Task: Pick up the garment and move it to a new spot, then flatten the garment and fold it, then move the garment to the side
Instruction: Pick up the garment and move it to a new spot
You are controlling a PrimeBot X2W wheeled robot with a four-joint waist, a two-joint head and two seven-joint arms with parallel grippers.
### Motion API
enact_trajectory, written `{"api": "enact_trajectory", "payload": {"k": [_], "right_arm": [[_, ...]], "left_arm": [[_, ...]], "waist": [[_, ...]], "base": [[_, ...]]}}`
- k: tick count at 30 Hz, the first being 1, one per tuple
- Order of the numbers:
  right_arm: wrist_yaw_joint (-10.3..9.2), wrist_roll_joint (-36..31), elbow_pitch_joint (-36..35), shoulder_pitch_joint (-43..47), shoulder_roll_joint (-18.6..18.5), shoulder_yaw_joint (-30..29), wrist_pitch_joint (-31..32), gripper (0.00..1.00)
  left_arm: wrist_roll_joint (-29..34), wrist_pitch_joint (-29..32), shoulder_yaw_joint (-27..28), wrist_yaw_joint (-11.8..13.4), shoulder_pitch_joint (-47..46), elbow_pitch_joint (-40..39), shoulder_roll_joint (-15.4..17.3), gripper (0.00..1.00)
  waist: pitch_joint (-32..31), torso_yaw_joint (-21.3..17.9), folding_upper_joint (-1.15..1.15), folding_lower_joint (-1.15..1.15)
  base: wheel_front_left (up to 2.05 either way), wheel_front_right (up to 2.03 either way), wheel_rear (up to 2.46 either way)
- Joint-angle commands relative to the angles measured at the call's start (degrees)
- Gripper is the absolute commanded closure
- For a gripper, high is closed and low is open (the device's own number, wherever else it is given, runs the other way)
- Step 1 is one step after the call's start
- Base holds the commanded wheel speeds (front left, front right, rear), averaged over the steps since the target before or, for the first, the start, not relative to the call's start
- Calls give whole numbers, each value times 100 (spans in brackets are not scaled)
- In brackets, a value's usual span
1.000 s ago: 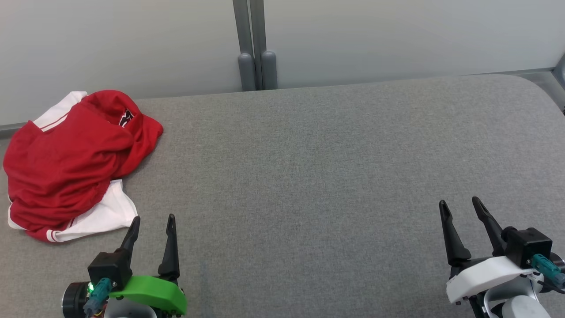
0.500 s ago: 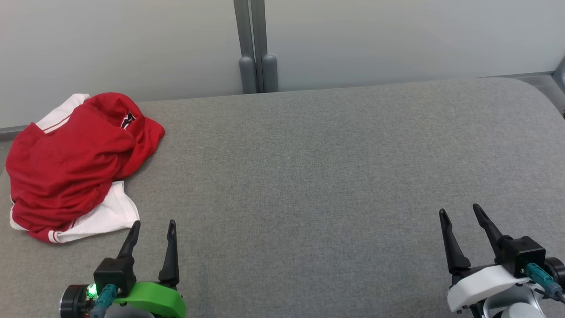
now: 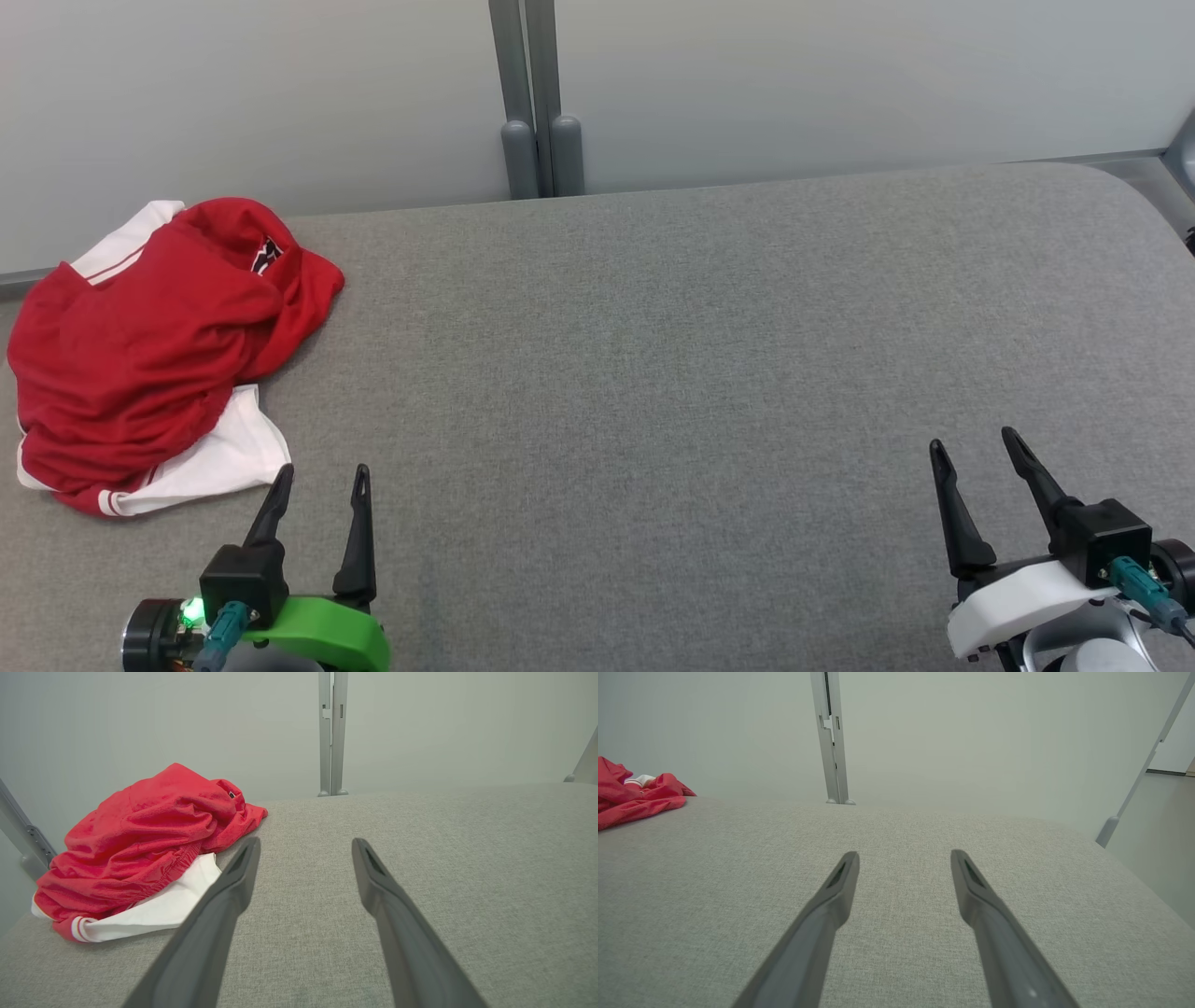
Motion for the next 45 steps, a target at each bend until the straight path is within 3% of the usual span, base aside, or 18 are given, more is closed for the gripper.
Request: {"api": "enact_trajectory", "payload": {"k": [1,9,21,26,38,44,45], "right_arm": [[0,-32,-25,10,-3,-16,-20,0],[-1,12,-109,46,20,26,-19,0],[-1,126,-172,37,57,439,-19,0],[-1,161,-132,-77,94,765,-19,0],[-1,249,-377,-699,-235,1144,-19,0],[-1,288,-684,-1190,-611,1111,-19,0],[-1,308,-815,-1391,-772,1113,-19,0]], "left_arm": [[35,-22,21,-23,-14,0,5,0],[17,-14,17,-29,-77,6,-4,0],[-67,-14,175,59,144,-23,-9,0],[-95,-13,338,73,225,-70,-10,0],[-513,-14,317,316,-280,-385,-13,0],[-616,-12,75,250,-1275,-250,-12,0],[-615,-10,-68,186,-1795,12,-14,0]], "waist": [[10,7,0,0],[-2,237,0,0],[-93,1476,0,0],[-31,1789,0,0],[932,1686,0,0],[1781,1452,0,0],[2139,1360,0,0]], "base": [[0,0,0],[0,0,0],[0,0,0],[0,0,0],[0,0,0],[0,0,0],[0,0,0]]}}
